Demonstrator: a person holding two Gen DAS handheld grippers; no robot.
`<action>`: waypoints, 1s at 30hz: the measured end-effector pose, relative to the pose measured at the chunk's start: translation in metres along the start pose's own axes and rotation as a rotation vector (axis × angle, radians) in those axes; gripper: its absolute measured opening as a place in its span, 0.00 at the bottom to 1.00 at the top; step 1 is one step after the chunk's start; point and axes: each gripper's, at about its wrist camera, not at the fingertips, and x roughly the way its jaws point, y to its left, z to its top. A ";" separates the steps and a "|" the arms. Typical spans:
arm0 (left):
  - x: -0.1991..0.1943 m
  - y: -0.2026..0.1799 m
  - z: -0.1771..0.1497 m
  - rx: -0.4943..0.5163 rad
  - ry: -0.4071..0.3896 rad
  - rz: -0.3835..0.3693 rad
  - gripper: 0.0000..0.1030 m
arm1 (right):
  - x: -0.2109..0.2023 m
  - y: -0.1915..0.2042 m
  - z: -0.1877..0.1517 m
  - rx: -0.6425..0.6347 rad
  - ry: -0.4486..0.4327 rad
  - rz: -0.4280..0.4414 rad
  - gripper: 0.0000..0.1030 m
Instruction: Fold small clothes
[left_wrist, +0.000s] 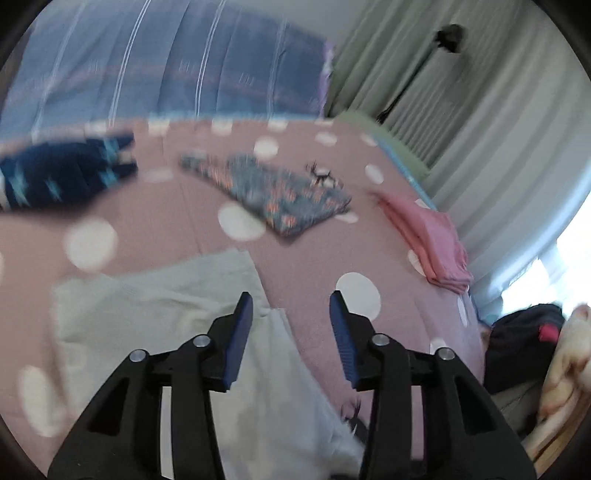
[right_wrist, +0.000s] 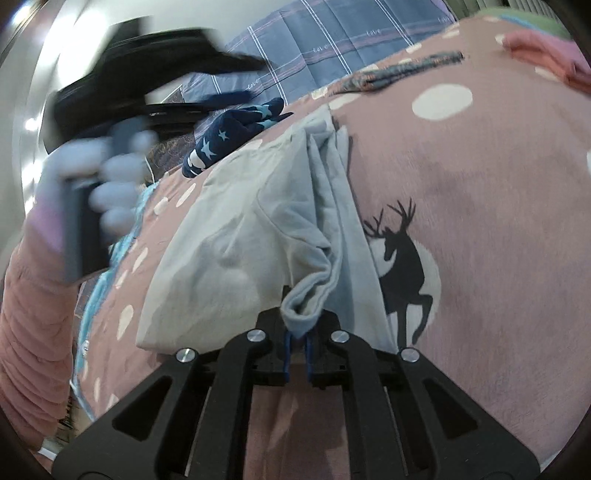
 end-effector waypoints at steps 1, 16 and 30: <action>-0.013 -0.003 -0.006 0.037 -0.013 0.012 0.50 | -0.001 -0.001 0.001 0.008 0.001 0.009 0.06; -0.113 0.052 -0.208 0.068 0.098 0.200 0.55 | -0.016 0.001 0.029 0.068 -0.035 0.113 0.04; -0.084 0.033 -0.209 0.162 0.065 0.451 0.57 | -0.019 0.001 0.027 0.094 -0.035 0.042 0.04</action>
